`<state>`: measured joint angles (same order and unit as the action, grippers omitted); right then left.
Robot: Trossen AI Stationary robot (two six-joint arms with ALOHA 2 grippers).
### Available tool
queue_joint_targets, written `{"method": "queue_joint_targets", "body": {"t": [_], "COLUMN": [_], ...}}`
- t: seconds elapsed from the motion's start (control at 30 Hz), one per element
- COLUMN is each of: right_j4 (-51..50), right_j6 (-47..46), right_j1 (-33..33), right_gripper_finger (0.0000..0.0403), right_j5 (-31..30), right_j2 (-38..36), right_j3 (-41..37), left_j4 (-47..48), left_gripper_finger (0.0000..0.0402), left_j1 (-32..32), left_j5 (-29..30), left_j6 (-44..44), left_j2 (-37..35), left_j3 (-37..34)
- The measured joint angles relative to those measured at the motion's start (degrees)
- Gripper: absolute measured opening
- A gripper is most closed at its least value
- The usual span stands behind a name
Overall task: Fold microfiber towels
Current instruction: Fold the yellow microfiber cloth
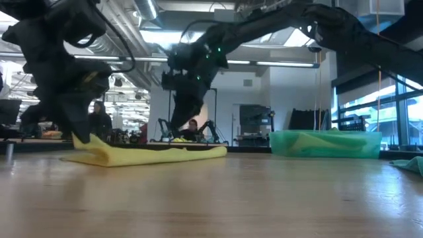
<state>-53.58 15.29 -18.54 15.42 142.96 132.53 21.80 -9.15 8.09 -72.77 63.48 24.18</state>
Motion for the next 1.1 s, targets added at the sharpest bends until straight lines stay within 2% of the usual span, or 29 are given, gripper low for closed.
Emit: {"method": "queue_joint_targets", "body": {"t": [0.07, 0.23, 0.3, 0.43, 0.6, 0.67, 0.77, 0.9, 0.97, 1.1], "right_j4": [-0.47, 0.29, 0.27, 0.36, -0.07, -1.22, -1.94, -4.86, -6.39, -6.67], "right_j6": [0.22, 1.73, 3.73, 7.34, 0.01, -2.16, -4.52, -4.35, -2.93, 0.07], "right_j1": [0.68, 1.61, 1.6, 1.05, 0.88, 0.91, 1.3, 3.82, 5.7, 11.03], "right_gripper_finger": [0.0119, 0.0119, 0.0119, 0.0119, 0.0119, 0.0119, 0.0119, 0.0119, 0.0119, 0.0119], "right_j5": [-1.03, -2.66, -2.8, -3.81, -2.92, 0.29, 9.35, 17.37, 19.59, 19.96], "right_j2": [-0.08, -1.52, -1.33, 0.36, 0.31, 0.31, 0.33, 0.33, 0.24, 0.24], "right_j3": [2.47, 2.17, 2.17, 2.12, 2.1, 2.09, 2.1, 2.1, 2.1, 2.1], "left_j4": [1.4, 0.62, 4.03, 10.37, 9.98, 9.42, 9.01, 9.55, 9.98, 13.3], "left_gripper_finger": [0.0, 0.0, 0.0, 0.0, 0.0, 0.0005, 0.0022, 0.0052, 0.0067, 0.0093], "left_j1": [0.02, -0.5, -0.9, 0.07, 0.22, 0.11, -0.09, -0.11, -0.11, -0.11], "left_j5": [0.38, 1.77, 3.65, 3.1, 3.71, 2.93, 2.96, 2.81, 2.81, 3.31], "left_j6": [0.11, 1.22, 1.03, -0.46, -0.13, 0.69, 1.37, 1.42, 1.42, 1.51], "left_j2": [0.0, -1.61, -1.17, 0.28, 0.33, 0.33, 1.08, 1.14, 1.14, 1.14], "left_j3": [0.0, 0.43, 0.52, 0.3, 0.35, 0.35, 0.36, 0.35, 0.35, 0.35]}}
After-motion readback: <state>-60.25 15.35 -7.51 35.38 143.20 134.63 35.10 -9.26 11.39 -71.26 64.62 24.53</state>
